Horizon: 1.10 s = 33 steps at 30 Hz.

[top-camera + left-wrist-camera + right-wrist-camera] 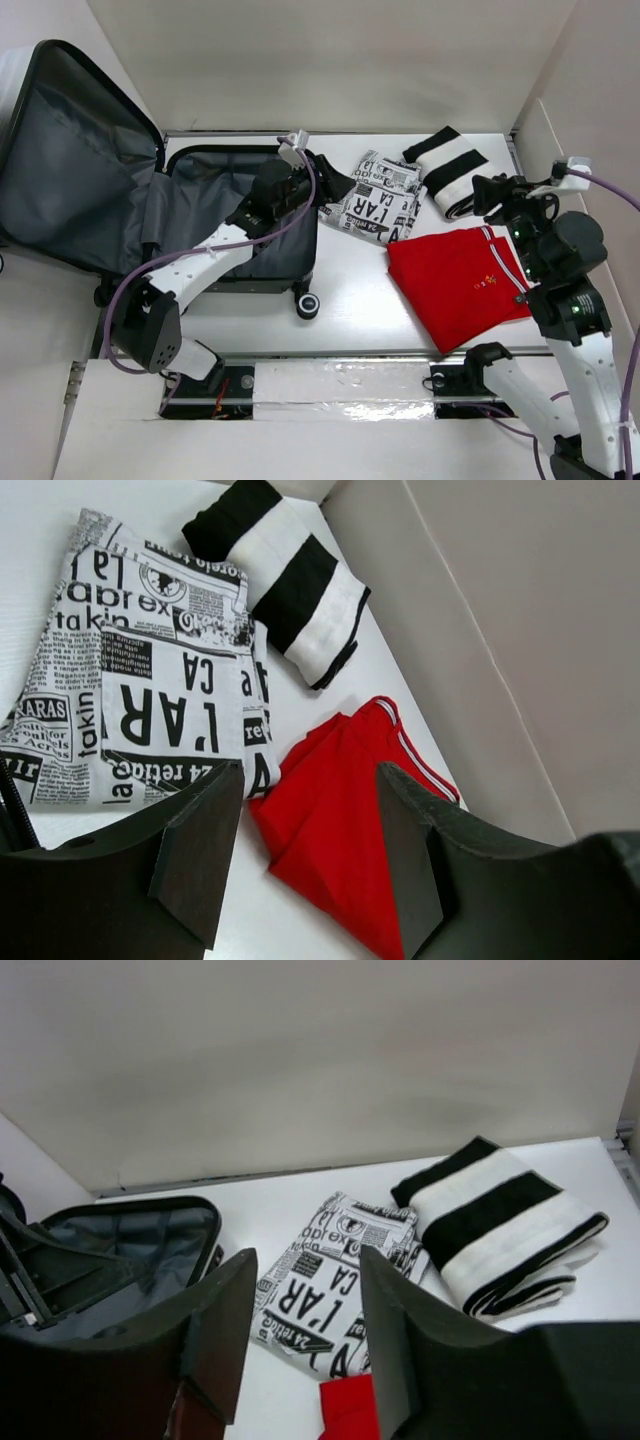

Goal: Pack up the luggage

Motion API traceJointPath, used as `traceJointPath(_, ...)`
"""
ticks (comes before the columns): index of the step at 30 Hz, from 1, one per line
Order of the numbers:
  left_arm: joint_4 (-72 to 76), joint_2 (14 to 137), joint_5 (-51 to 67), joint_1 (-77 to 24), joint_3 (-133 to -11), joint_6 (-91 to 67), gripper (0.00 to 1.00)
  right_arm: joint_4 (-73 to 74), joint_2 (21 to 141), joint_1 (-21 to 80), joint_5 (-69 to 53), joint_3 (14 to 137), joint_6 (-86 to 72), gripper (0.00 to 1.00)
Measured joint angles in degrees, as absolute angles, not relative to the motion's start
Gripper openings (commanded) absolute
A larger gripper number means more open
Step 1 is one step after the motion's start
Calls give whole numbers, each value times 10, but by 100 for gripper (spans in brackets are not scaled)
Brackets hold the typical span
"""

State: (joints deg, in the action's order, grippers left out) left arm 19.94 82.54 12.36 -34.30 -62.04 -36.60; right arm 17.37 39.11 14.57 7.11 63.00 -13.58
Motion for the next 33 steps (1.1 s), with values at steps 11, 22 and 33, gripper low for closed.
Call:
traceJointPath(11, 187, 858, 87, -389, -630, -368, 0, 178, 434, 146, 61, 598, -145, 0)
traceJointPath(22, 129, 917, 1, -492, -652, -363, 15, 186, 408, 142, 64, 591, -146, 1)
traceJointPath(33, 119, 967, 19, -662, -596, -445, 94, 189, 405, 142, 48, 570, -149, 65)
